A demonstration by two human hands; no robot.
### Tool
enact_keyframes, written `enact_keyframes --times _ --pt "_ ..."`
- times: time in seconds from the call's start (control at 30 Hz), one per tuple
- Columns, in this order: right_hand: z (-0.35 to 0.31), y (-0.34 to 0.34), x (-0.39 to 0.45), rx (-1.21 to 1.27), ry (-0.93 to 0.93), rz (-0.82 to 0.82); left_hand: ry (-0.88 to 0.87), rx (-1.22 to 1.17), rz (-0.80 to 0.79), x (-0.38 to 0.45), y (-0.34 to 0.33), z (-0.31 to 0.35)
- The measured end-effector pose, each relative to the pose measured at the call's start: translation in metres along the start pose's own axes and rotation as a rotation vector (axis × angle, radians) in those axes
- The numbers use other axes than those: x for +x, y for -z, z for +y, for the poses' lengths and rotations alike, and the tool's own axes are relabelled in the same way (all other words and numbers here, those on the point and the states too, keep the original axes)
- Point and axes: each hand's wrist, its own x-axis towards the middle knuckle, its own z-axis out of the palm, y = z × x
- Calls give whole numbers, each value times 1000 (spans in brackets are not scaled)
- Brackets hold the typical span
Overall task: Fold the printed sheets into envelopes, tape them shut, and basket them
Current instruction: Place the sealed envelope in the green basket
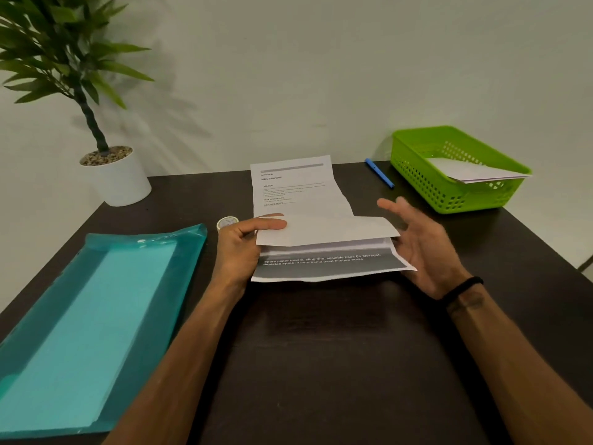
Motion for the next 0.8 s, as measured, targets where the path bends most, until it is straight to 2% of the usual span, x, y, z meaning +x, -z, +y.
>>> enact_keyframes --times 0.1,0.17,0.3,0.4,0.5,0.57,0.8 --pt "7 3 2 -177 7 -73 -19 10 15 0 2 -1" --pt "10 2 2 -212 11 -91 -7 -32 25 -2 1 2" --pt "11 3 3 -187 77 -42 125 -132 53 -1 -5 9" --pt "11 2 4 -187 136 16 244 -113 -26 -1 -4 8" --pt "12 3 6 -188 175 62 201 38 -109 -8 -5 6" --pt "12 4 5 -201 176 73 209 70 -91 -9 -6 5" --pt "11 7 7 -155 183 89 323 -116 -101 -6 -4 8"
